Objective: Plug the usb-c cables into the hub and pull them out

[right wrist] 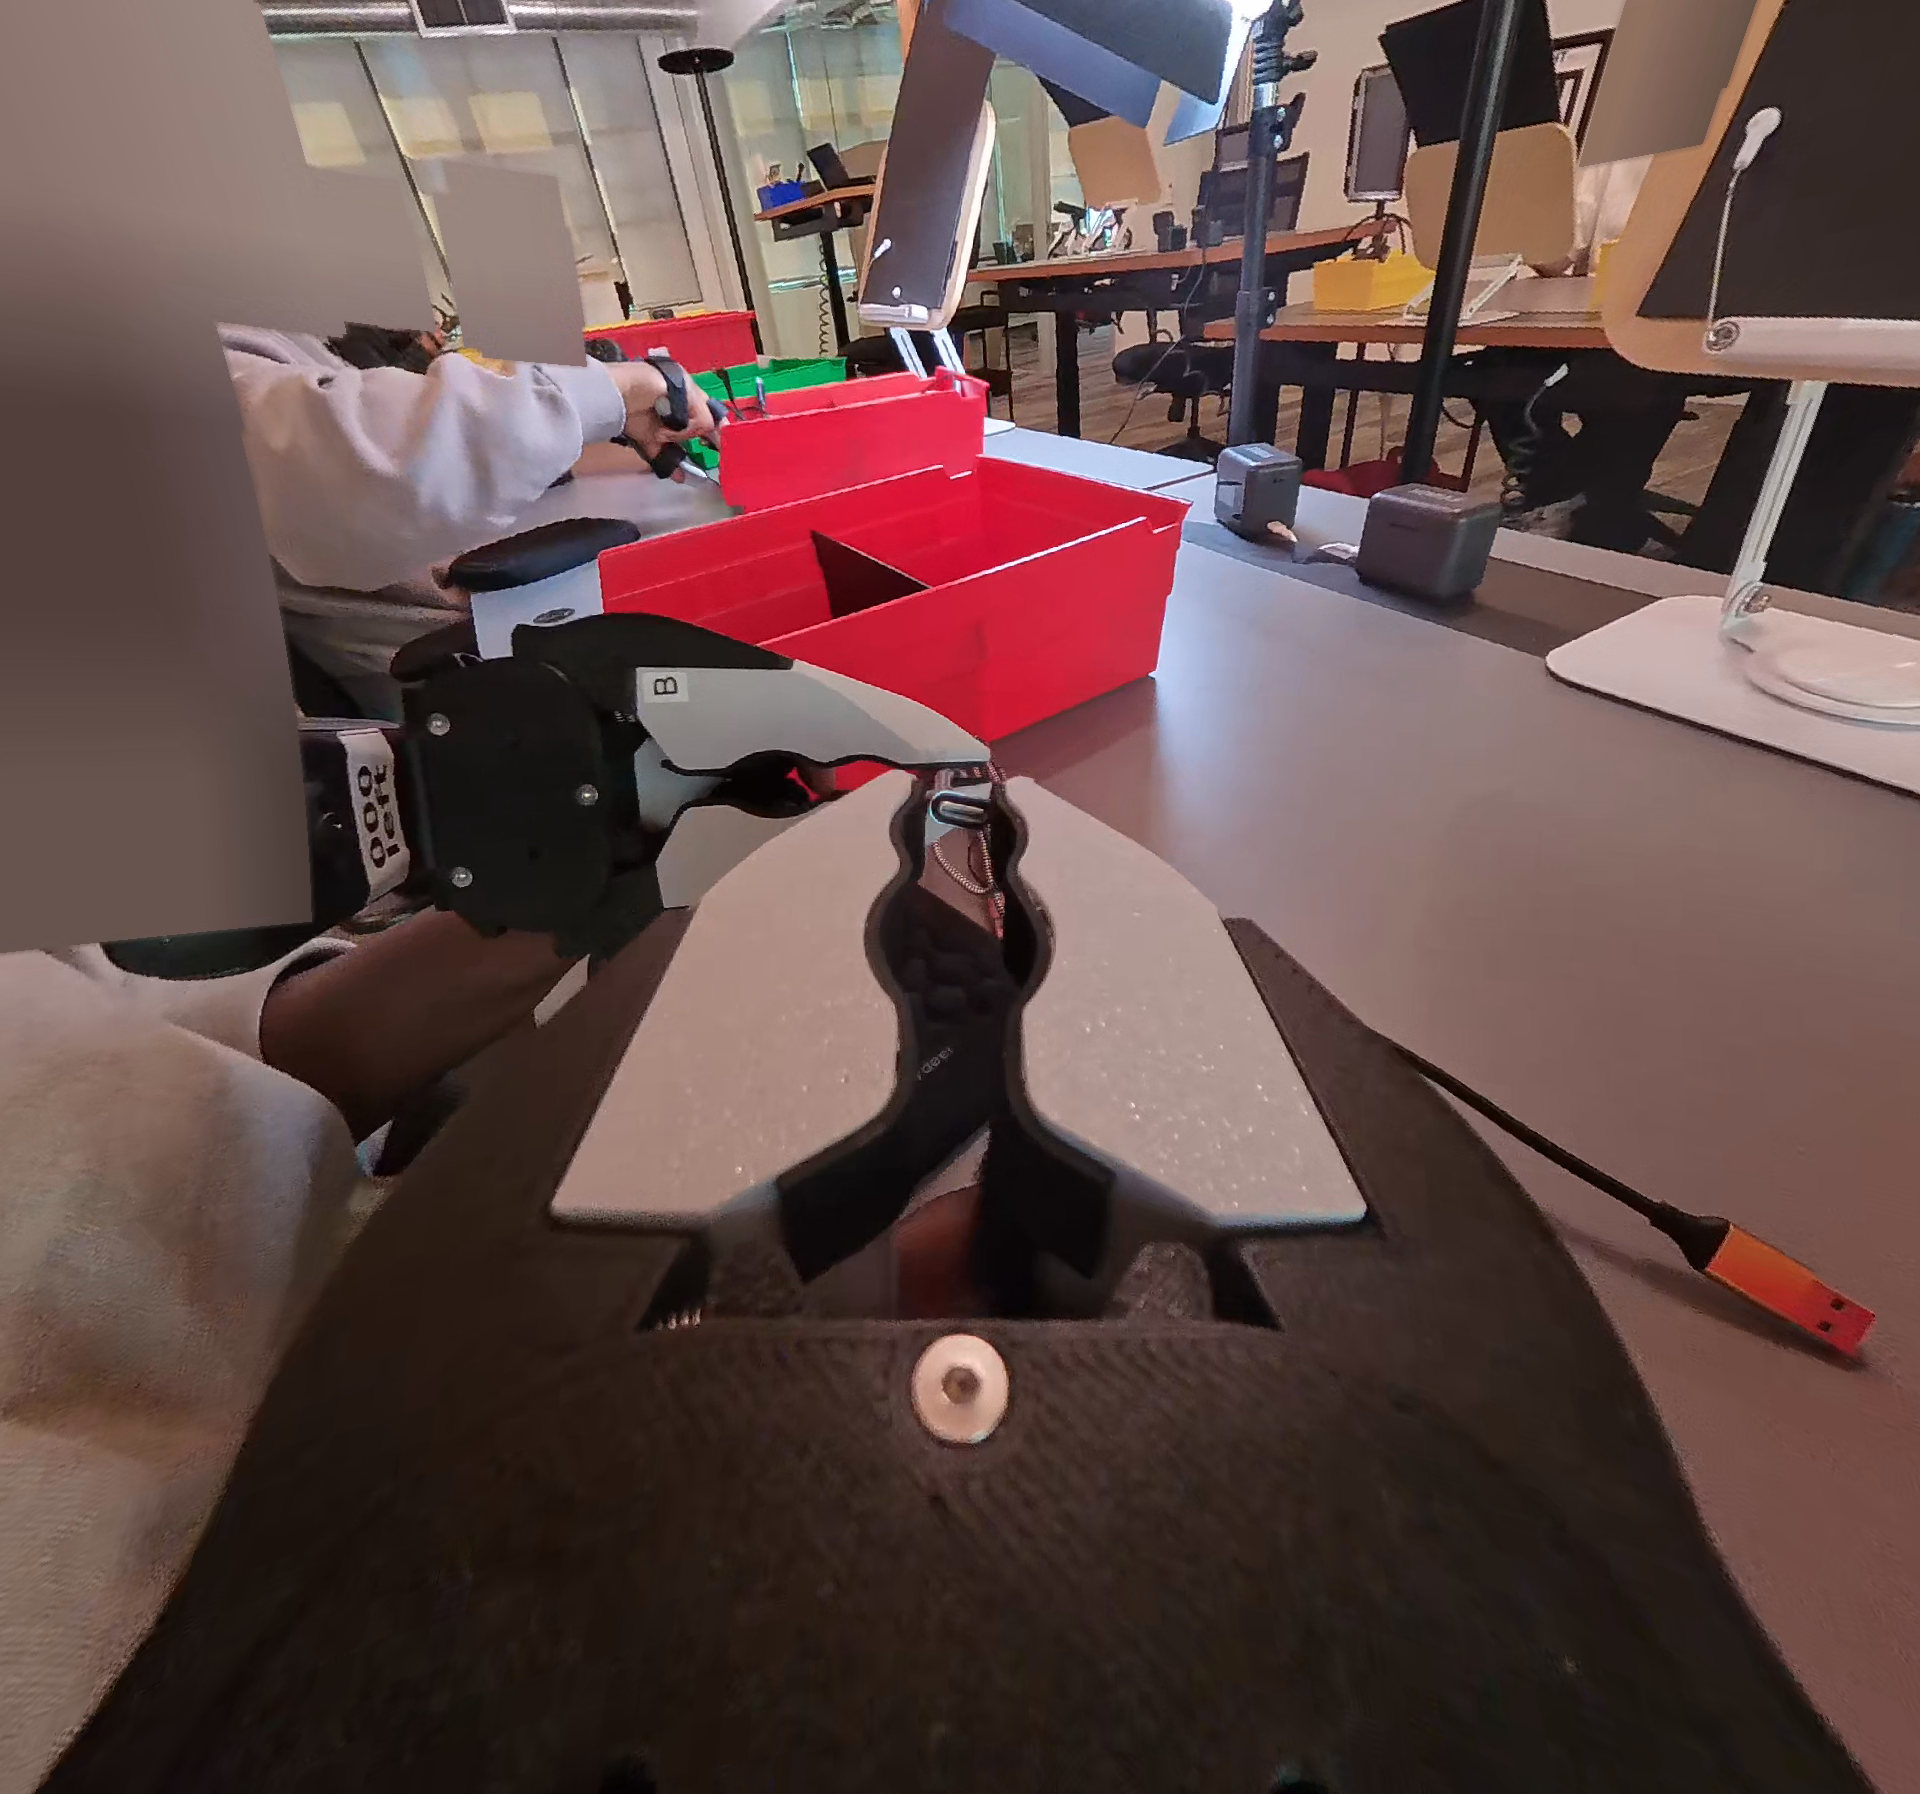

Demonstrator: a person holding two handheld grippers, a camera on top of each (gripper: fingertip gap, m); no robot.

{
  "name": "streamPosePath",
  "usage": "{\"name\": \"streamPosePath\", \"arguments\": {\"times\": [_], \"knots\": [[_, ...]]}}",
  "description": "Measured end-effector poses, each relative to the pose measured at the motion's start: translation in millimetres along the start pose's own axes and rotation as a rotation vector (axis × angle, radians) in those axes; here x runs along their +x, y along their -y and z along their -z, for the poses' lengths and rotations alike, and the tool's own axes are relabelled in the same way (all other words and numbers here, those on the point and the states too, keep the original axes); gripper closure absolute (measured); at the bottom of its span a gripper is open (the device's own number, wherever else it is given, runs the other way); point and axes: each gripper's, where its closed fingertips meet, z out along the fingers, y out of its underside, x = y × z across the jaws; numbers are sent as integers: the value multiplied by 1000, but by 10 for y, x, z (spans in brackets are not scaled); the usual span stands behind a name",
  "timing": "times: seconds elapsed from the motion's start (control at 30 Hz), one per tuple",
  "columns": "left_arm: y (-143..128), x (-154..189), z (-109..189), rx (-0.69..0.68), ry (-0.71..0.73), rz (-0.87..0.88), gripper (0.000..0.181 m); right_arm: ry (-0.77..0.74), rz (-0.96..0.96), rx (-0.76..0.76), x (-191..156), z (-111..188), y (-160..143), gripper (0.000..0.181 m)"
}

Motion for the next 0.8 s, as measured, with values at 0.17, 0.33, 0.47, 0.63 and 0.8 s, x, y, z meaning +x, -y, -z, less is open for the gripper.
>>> {"name": "streamPosePath", "arguments": {"times": [0.17,0.33,0.47,0.63,0.8], "knots": [[97,206,5,77,-195,123,174,40,97,12,-52,39,12,171],[595,293,268,386,-600,499,144,169,254,17,-170,136,-69,171],[755,303,354,497,-839,570,150,265,379,15,-283,217,-149,171],[885,449,410,534,-1093,542,162,340,424,42,-367,300,-175,171],[927,521,396,566,-1175,581,177,369,433,41,-361,339,-223,171]]}}
